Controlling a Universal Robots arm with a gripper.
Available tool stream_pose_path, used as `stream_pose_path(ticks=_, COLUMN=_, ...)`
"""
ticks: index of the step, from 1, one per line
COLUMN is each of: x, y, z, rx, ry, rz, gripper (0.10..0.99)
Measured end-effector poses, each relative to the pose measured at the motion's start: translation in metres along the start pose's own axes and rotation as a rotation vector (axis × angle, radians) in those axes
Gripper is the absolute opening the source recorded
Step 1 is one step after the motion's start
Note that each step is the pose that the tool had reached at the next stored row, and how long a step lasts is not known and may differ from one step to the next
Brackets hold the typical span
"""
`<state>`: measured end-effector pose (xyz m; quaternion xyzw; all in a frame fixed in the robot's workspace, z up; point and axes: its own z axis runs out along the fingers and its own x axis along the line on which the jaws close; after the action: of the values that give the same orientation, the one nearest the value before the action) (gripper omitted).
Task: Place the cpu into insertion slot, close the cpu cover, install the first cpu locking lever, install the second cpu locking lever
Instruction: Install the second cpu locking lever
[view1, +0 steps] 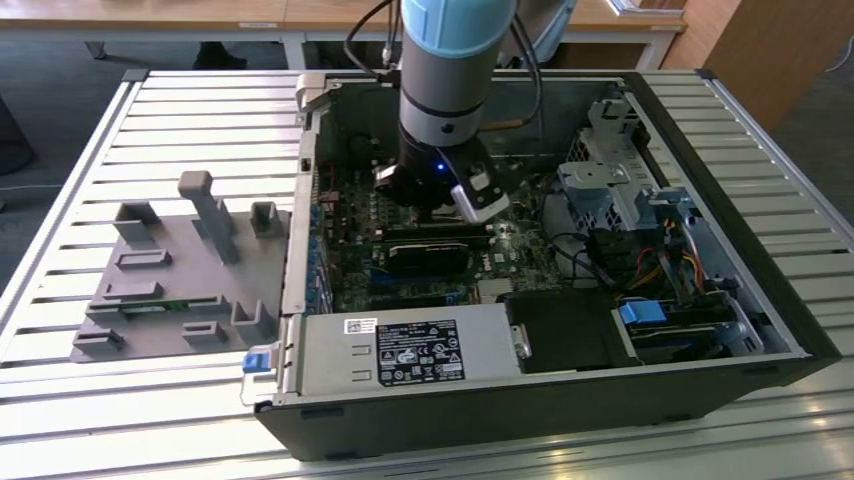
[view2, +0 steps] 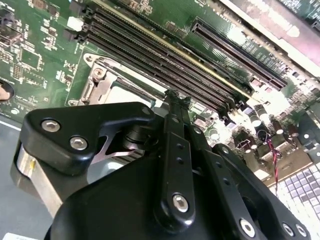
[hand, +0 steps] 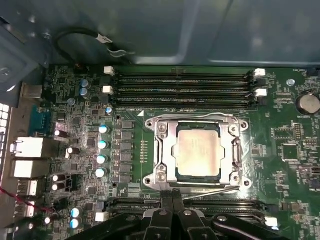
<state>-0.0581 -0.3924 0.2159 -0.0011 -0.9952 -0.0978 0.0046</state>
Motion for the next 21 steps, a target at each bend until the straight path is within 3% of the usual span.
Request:
stream_pose_path(ticks=6, x=0.001, y=-0.0018, z=0.0088, rx=-0.013, ry=0.0002, rz=0.0, gripper=0.106)
stream_pose_path(ticks=10, x=0.0027, y=-0.0059, z=0.009, rx=-0.049, ry=0.0, rz=0.0, gripper=0.106)
stream_pose_path(ticks=14, x=0.0045, y=-0.0115, z=0.0085, rx=-0.065, ry=0.0002, rz=0.0, gripper=0.106)
stream_pose_path(ticks=15, x=0.0064, y=-0.0142, z=0.0084, rx=-0.073, ry=0.0002, rz=-0.001, gripper=0.106)
stream_pose_path(ticks=21, x=0.0086, y=-0.0169, z=0.0117, rx=-0.083, ry=0.0002, rz=-0.001, gripper=0.106)
